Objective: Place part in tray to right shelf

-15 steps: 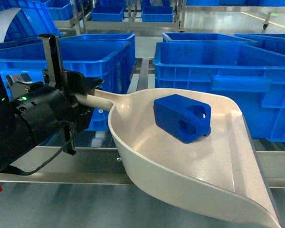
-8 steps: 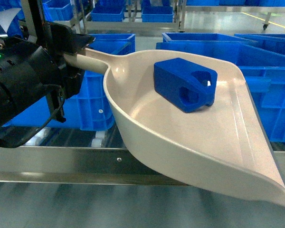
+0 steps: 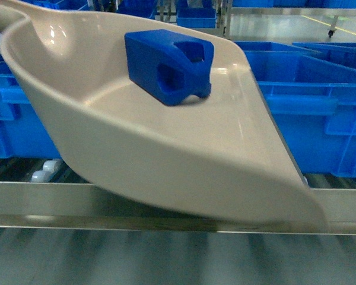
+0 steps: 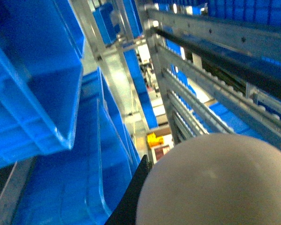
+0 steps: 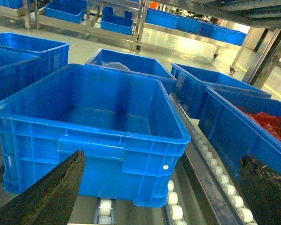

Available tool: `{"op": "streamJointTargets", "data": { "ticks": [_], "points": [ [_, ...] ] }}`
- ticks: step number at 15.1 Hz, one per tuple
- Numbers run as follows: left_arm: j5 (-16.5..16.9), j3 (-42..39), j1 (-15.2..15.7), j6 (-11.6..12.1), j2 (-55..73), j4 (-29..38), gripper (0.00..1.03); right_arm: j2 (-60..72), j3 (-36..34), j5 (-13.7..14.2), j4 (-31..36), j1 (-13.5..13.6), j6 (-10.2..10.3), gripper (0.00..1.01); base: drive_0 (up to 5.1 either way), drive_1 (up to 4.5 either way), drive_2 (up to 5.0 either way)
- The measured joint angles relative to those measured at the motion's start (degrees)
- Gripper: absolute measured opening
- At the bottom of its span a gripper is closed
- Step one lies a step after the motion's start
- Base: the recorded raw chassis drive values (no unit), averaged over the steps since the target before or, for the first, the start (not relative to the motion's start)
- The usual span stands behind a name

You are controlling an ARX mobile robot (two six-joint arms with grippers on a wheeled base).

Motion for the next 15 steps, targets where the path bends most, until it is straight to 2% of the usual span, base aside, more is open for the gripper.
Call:
{"op": "streamJointTargets", "data": {
  "ticks": [2,3,5,6,7,8,9,10,11,12,13,15],
  "points": [
    [-3.8,5.7,4.6,1.5,-0.5,-6.7,0.12,0.0,0.0,0.0,0.0,0.0,0.0,0.98,0.0,0.00,0.0],
    [-4.7,8.3,6.4,3.1,0.9,-7.4,0.12,0.0,0.0,0.0,0.0,0.0,0.0,0.98,0.0,0.00,0.0],
    [-4.8,13.7,7.1,5.9,4.8,-5.1,0.12,0.0,0.0,0.0,0.0,0.0,0.0,0.98,0.0,0.00,0.0],
    [-6.7,19.5,6.6,7.2,9.4,-5.7,0.12,0.0,0.0,0.0,0.0,0.0,0.0,0.98,0.0,0.00,0.0],
    [-5.0,26.8,9.0,7.5,15.7,-5.6,0.12,0.0,0.0,-0.2,0.1,0.1,0.0,0.98,0.0,0.00,0.0],
    [-5.7,32.3,12.3,7.4,21.0,-7.7,0.12,0.0,0.0,-0.1,0.0,0.0,0.0,0.98,0.0,0.00,0.0],
    [-8.3,36.8,15.5,7.4,25.3,-10.6,0.12,0.0,0.0,0.1,0.0,0.0,0.0,0.98,0.0,0.00,0.0],
    [-12.7,41.6,17.7,7.5,28.8,-14.0,0.12,0.0,0.0,0.1,0.0,0.0,0.0,0.98,0.0,0.00,0.0],
    [-16.6,46.6,18.8,8.5,31.1,-17.7,0.12,0.0,0.0,0.1,0.0,0.0,0.0,0.98,0.0,0.00,0.0],
    [-18.6,50.4,18.5,10.5,32.2,-18.4,0.12,0.0,0.0,0.1,0.0,0.0,0.0,0.98,0.0,0.00,0.0],
    [-19.6,52.0,17.7,13.1,32.1,-18.3,0.12,0.0,0.0,0.1,0.0,0.0,0.0,0.98,0.0,0.00,0.0],
    [-19.1,50.3,17.2,15.8,30.7,-16.2,0.12,0.0,0.0,0.1,0.0,0.0,0.0,0.98,0.0,0.00,0.0]
  ]
}}
